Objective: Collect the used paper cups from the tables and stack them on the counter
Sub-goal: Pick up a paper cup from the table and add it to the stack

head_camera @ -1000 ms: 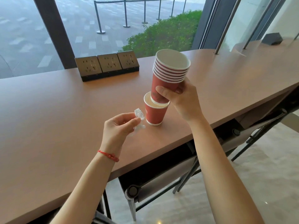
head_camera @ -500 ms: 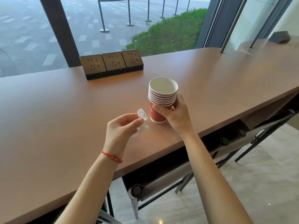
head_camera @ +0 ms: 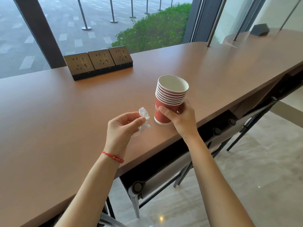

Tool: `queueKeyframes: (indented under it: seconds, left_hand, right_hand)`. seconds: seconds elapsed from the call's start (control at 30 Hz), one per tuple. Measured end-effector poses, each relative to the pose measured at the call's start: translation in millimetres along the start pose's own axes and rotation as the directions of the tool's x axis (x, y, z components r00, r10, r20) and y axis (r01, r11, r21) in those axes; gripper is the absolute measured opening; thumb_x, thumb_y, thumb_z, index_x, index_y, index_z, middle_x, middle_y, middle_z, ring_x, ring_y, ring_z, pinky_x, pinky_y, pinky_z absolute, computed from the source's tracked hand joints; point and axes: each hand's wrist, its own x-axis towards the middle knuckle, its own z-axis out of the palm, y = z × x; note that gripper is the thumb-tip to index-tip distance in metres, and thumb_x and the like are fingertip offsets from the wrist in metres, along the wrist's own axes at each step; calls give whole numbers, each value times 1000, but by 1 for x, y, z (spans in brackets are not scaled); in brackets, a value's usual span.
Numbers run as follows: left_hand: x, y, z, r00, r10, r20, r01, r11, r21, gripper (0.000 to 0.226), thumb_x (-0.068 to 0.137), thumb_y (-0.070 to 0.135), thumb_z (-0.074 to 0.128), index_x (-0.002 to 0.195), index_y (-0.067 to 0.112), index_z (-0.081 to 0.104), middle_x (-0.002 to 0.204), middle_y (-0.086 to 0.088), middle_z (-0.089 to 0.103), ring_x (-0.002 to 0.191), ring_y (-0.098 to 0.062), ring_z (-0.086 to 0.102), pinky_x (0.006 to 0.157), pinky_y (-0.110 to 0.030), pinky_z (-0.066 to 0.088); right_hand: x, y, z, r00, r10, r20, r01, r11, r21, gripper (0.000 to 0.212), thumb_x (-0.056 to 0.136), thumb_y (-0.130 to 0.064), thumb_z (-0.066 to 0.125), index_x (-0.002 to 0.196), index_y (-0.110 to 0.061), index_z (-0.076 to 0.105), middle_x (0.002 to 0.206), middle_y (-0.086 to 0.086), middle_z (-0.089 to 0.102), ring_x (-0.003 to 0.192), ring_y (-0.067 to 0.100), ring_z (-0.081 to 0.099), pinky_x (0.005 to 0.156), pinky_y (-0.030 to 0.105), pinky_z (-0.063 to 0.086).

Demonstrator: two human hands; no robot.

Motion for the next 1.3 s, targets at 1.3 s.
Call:
queueKeyframes:
  seconds: [1.3]
  left_hand:
    - [-267,-101,418,483,-192,854,5,976,217,9,78,10,71,76,19,72,62,10,69,56,2,58,55,-10,48]
  right_hand:
    - [-357,2,-440,499,165,-851,-233,971,51,52,59,-27,81,105,-17,60,102,-2,71,95,12,68,80,27,53]
